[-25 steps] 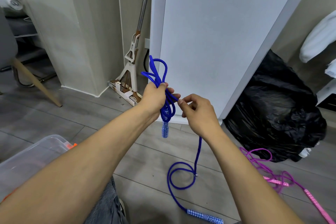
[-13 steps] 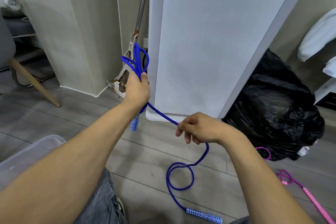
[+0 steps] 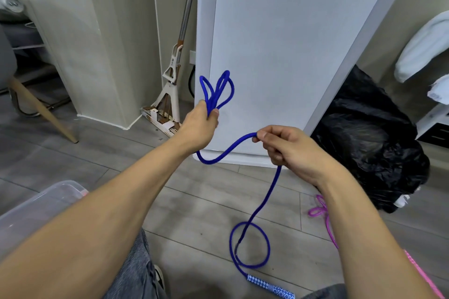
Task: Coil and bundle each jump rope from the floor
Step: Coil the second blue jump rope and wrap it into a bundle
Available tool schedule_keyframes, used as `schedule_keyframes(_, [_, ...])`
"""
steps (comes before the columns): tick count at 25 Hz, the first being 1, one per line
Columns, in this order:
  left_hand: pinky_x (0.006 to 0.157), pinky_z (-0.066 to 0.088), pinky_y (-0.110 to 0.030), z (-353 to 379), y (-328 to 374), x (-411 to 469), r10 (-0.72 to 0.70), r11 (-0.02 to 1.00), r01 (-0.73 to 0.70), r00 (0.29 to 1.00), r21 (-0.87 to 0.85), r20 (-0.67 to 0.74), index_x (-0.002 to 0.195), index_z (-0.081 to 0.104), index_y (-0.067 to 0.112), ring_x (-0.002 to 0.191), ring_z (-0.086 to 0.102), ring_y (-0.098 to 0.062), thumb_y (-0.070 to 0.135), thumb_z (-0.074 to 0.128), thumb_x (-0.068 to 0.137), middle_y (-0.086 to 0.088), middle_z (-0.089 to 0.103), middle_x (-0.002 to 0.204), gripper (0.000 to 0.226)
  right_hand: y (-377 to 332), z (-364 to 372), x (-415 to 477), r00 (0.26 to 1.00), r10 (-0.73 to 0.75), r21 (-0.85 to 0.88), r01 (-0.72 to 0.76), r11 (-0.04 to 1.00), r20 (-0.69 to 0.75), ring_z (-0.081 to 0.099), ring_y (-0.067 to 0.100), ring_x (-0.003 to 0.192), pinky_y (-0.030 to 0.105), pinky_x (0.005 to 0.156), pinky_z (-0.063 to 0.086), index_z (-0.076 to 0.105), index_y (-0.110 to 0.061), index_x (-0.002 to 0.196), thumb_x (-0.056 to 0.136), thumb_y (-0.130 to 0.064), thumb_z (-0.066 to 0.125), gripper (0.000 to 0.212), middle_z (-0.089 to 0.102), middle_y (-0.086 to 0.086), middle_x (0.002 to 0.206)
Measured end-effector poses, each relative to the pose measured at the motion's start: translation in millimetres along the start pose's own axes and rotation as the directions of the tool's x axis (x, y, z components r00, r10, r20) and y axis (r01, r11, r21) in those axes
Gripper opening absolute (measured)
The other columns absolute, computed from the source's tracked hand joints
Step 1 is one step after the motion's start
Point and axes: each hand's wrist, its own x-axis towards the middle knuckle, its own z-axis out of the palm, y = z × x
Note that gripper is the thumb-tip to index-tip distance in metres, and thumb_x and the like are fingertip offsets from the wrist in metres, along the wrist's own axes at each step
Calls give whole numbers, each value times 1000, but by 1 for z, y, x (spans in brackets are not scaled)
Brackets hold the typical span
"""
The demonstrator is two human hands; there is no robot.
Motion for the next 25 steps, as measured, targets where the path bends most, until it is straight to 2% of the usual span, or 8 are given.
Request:
schedule_keyframes(3, [59,45,-33,8,7,-12,27,992,-5,985,-125,172,108,49,22,59,48,-15,33,42,105,3,73,92,14,6,15,7,972,-39,-208,-10,978,-232,43,4,47,19,51,34,75,-13,92,98,-23,62,17,54,-7,59])
schedule_keyframes(6, [54,43,-32,19,15,-24,54,982,3,954,-190,296,112,49,18,57,42,-17,30,44,105,2,72,82,15,8,25,12,936,-78,-222,0,975,-343,54,-4,49,16,56,40,73,-14,93,97,-25,64,15,64,-8,64])
schedule_keyframes(9, [56,47,-29,23,20,-31,58,980,13,937,-200,345,112,52,15,59,47,-18,25,45,105,1,65,70,14,8,29,12,918,-117,-233,28,972,-379,57,-6,51,11,54,41,70,-13,92,97,-23,64,13,66,-8,66])
schedule_keyframes(15, [68,57,-32,11,16,-26,-43,981,136,848,-138,529,113,59,6,71,60,-22,21,50,104,-4,66,83,19,13,33,13,923,-127,-343,-6,939,-362,66,5,72,21,63,48,69,-19,89,94,-28,67,10,71,-6,79])
schedule_keyframes(17, [77,62,-42,6,15,-26,-86,965,216,800,-151,594,114,57,3,81,71,-26,17,51,103,-8,65,84,19,13,34,11,936,-118,-395,-24,919,-333,67,11,75,26,63,52,68,-21,89,94,-31,67,12,70,-3,81])
schedule_keyframes(19, [82,61,-49,3,12,-24,-94,949,248,813,-196,575,116,54,2,89,74,-29,11,50,103,-12,67,91,17,12,35,11,954,-109,-459,-33,888,-281,64,9,71,24,58,47,68,-24,93,97,-34,62,13,69,-2,79])
schedule_keyframes(21, [80,61,-48,4,10,-19,-111,877,327,850,-351,515,115,52,0,81,73,-27,4,49,101,-13,65,91,14,11,34,12,965,-122,-488,-6,873,-231,57,1,59,19,56,40,69,-27,99,102,-33,52,18,68,-4,76])
schedule_keyframes(25, [53,51,-29,4,8,-6,-173,741,342,929,-578,328,99,52,6,51,45,-11,3,45,101,-5,53,77,8,11,20,12,964,-131,-476,4,879,-233,48,1,47,22,56,40,70,-27,104,105,-29,44,26,69,-2,72])
